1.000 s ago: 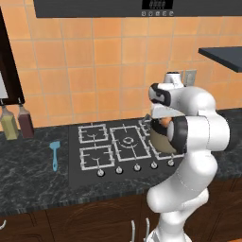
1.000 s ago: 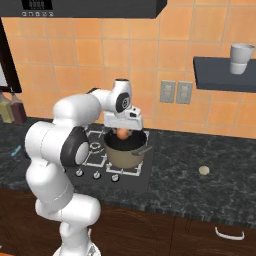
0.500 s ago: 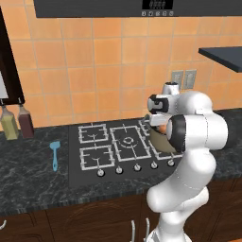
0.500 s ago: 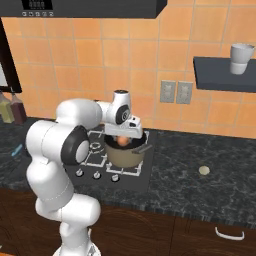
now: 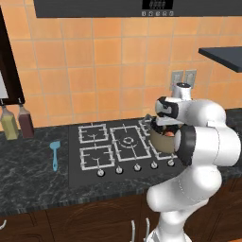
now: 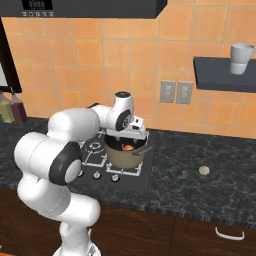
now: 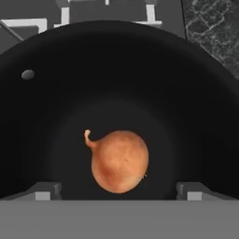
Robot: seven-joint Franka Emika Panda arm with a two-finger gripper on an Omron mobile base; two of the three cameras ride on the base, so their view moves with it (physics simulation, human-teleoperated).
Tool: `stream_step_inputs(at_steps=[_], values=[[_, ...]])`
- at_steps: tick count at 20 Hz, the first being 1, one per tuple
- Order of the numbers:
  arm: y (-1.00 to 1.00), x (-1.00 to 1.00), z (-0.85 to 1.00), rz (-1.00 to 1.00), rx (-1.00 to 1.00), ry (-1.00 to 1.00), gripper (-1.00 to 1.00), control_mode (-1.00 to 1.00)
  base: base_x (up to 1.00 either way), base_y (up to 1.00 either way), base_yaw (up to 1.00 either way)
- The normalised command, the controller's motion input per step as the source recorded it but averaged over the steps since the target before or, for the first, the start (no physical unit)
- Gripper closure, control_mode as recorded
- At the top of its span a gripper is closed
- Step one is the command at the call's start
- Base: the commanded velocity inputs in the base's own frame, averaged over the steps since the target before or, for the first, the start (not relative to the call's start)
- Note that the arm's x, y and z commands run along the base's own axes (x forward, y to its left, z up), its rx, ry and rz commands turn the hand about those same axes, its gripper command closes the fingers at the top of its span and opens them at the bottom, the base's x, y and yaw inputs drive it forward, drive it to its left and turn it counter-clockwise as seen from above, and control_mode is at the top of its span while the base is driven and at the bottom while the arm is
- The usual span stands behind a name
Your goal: Put the garlic and onion in the pot. Retrieve the spatula and lightly stir the vegetables in the pot.
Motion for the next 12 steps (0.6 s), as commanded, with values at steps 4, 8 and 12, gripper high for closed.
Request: stream_step_inputs(at_steps=[4,8,12], values=[[-0.13,-0.22,0.94,-0.02,0.00,-0.11,-1.00,-1.00,0.00,0.00,0.00],[-0.69,-0.08,0.95,-0.08,0.00,-0.08,-1.00,-1.00,0.00,0.00,0.00],[-1.00,0.00,0.62,-0.22,0.00,-0.01,-1.00,-1.00,0.00,0.00,0.00]])
